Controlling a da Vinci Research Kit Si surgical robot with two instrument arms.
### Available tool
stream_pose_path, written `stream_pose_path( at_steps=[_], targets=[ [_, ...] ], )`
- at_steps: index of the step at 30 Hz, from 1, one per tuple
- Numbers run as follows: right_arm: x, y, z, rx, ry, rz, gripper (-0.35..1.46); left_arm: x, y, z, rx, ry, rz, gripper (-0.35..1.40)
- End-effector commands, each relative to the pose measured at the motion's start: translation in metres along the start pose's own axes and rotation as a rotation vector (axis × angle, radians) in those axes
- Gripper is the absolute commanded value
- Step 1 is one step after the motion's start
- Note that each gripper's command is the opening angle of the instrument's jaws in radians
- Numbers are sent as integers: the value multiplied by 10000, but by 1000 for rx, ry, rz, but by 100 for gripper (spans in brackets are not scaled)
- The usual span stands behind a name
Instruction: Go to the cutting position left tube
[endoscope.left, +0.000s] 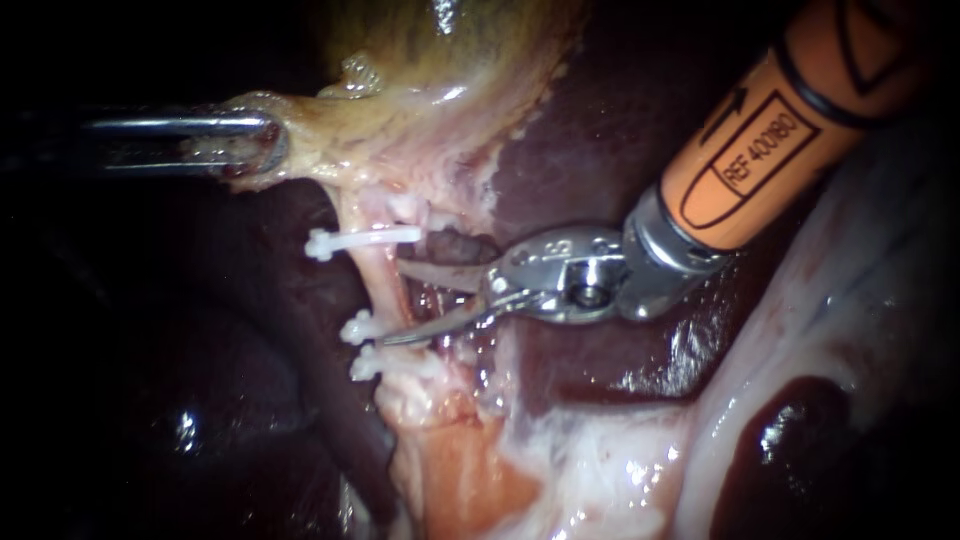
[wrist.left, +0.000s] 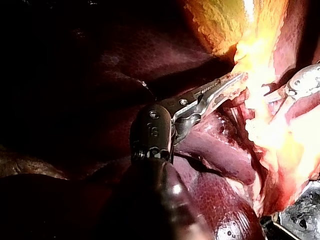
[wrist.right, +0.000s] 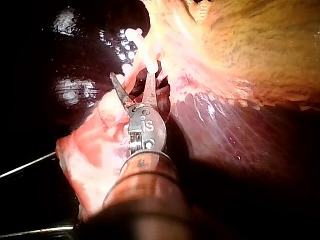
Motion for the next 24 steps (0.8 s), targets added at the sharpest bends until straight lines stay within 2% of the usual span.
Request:
stream_pose_path(
  at_steps=[1,7,11,17,24],
  targets=[
    [1,1,3,7,11,5,143,0,0,0,1,0,0,-35],
    [17,6,23,51,102,50,145,0,0,0,1,0,0,-35],
    [25,2,29,84,148,65,145,0,0,1,1,1,-1,-35],
    [43,-16,27,146,205,103,145,1,0,4,2,1,-1,-35],
    [68,-45,19,240,257,121,145,1,0,3,2,1,-1,-35]
  ],
)
